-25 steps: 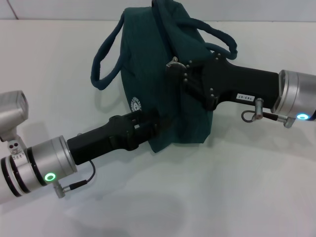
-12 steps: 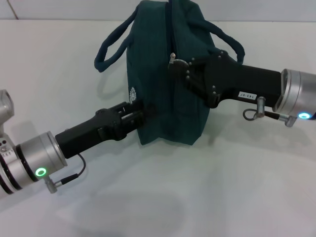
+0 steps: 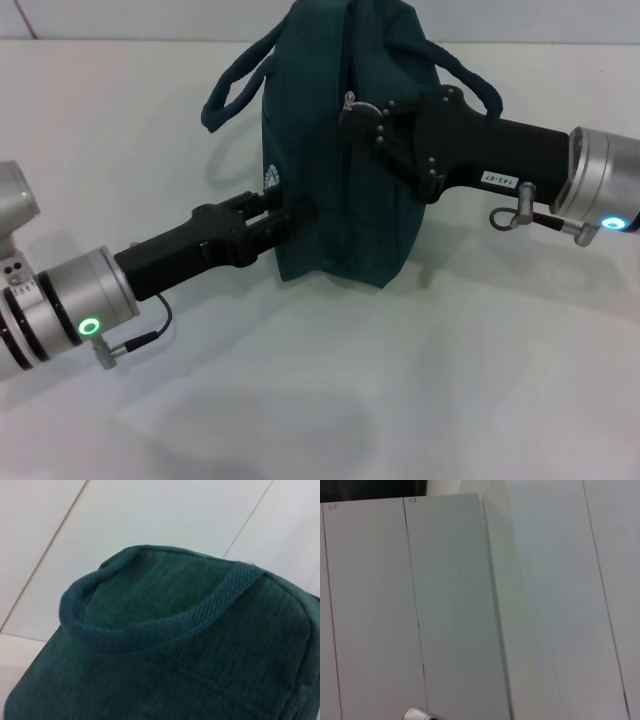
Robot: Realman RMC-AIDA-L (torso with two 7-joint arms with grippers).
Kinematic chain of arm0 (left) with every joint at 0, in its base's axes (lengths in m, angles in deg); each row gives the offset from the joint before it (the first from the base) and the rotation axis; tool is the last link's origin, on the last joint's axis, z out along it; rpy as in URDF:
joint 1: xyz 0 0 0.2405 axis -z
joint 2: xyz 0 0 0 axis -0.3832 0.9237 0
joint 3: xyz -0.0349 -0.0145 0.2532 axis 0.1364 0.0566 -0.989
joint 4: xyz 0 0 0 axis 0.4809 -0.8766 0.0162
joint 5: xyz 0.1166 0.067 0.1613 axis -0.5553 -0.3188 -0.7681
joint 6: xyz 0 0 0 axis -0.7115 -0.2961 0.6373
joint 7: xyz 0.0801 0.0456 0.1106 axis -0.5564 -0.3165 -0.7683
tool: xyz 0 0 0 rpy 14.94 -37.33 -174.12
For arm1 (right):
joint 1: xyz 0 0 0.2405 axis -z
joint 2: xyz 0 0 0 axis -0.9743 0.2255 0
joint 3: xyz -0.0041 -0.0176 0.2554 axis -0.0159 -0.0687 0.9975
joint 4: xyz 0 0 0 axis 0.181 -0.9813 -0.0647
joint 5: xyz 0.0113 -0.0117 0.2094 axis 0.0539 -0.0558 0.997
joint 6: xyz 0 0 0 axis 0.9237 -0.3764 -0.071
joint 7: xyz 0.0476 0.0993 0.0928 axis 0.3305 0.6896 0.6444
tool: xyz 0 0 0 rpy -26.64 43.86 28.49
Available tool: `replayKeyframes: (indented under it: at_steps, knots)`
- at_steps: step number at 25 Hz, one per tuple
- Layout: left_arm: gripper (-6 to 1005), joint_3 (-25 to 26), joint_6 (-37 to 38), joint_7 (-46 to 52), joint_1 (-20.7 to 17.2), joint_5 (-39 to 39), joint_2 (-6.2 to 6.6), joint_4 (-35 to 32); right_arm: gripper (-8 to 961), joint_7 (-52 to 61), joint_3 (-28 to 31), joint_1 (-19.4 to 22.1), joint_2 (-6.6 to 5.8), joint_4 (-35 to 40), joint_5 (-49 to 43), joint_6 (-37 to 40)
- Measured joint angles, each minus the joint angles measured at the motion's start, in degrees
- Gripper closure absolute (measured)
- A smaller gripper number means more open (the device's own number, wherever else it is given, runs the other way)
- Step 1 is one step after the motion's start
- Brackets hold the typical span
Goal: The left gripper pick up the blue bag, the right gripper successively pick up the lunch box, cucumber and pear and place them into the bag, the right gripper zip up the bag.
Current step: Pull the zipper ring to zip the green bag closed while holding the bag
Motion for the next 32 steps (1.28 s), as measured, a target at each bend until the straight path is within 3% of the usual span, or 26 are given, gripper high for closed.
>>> replayKeyframes:
  at_steps: [11,17,20,32]
  knots:
    - [491,0.0,-0.4,-9.3,0.2,0.1,-0.28,1.9,949,3.3,0.1,0.3,-0.16,0.2,0.0,2.0]
    - [697,0.2,-1.5,-12.8,-0.1,0.2,-0.26,3.0,949,9.9,0.4,1.3,-1.08,0.7,0.0,2.1]
    - [851,0.0,-1.7,-13.7,0.0,0.2,-0.29,3.4,949,11.4,1.6,1.9,-1.40,0.7,-0.3,1.8]
    - [929,0.2,-1.9,-16.0,-0.4,0.3,-0.34,3.7,949,29.5,2.0,2.4,-3.99,0.2,-0.3,2.2]
